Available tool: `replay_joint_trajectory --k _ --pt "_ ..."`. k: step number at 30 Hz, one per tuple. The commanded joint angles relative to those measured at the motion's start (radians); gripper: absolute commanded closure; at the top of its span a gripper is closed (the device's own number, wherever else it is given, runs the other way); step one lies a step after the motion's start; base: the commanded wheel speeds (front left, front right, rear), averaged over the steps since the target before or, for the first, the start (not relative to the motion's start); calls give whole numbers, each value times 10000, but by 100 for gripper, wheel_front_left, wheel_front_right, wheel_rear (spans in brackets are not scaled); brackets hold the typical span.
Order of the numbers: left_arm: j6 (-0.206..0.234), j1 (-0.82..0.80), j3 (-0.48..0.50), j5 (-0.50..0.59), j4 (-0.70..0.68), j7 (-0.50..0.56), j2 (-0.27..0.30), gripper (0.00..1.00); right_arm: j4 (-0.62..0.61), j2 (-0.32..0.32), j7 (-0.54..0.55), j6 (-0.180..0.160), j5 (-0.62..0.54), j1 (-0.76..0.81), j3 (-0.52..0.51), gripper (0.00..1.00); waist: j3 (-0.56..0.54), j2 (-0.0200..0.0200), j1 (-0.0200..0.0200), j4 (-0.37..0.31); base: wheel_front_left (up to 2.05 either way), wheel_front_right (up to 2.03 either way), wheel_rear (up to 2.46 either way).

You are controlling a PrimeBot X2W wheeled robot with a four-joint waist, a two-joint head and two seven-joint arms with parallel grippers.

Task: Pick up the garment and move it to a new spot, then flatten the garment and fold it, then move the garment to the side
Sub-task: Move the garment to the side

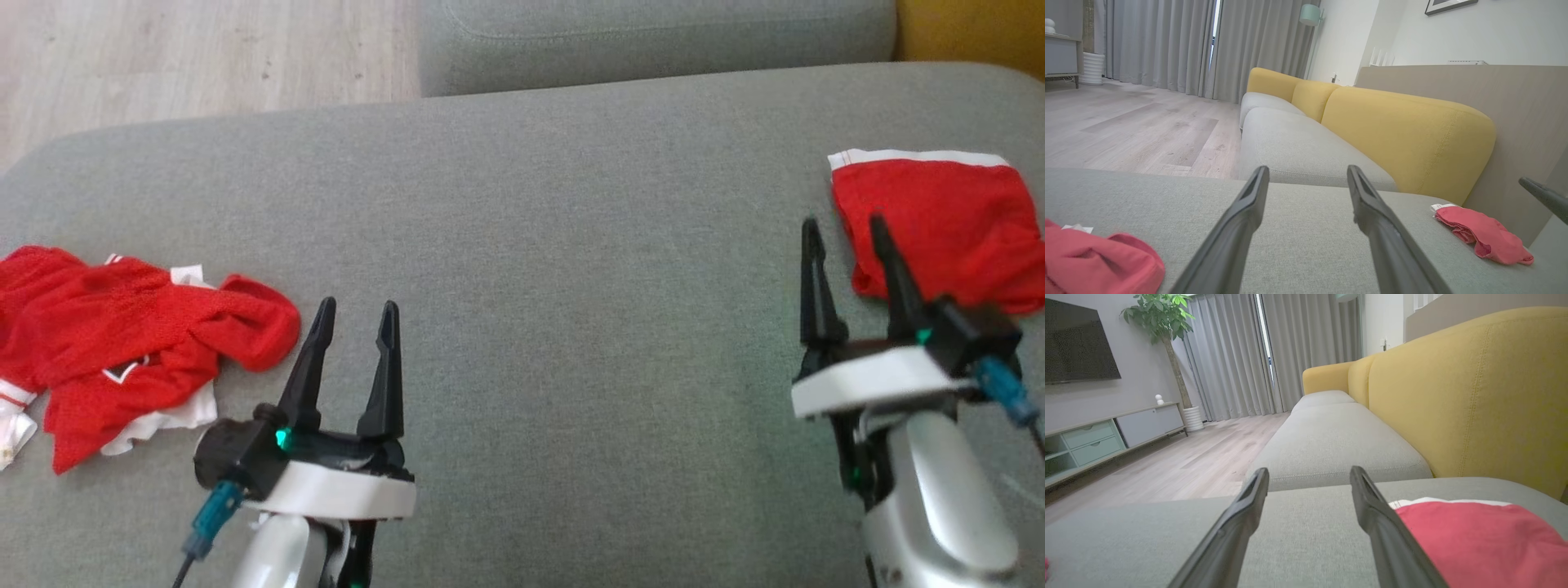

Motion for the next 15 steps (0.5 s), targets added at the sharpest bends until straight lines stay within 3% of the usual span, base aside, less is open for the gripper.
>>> replay_joint_trajectory --k 1,15 --pt "31 -135 342 41 -260 -51 39 0 -420 33 -106 -9 -9 -5 247 0 -54 0 1 42 0 0 0" --pt "-40 149 481 -85 48 -51 39 0 -1001 35 -108 -9 -121 1037 310 0 -215 0 1 115 0 0 0"
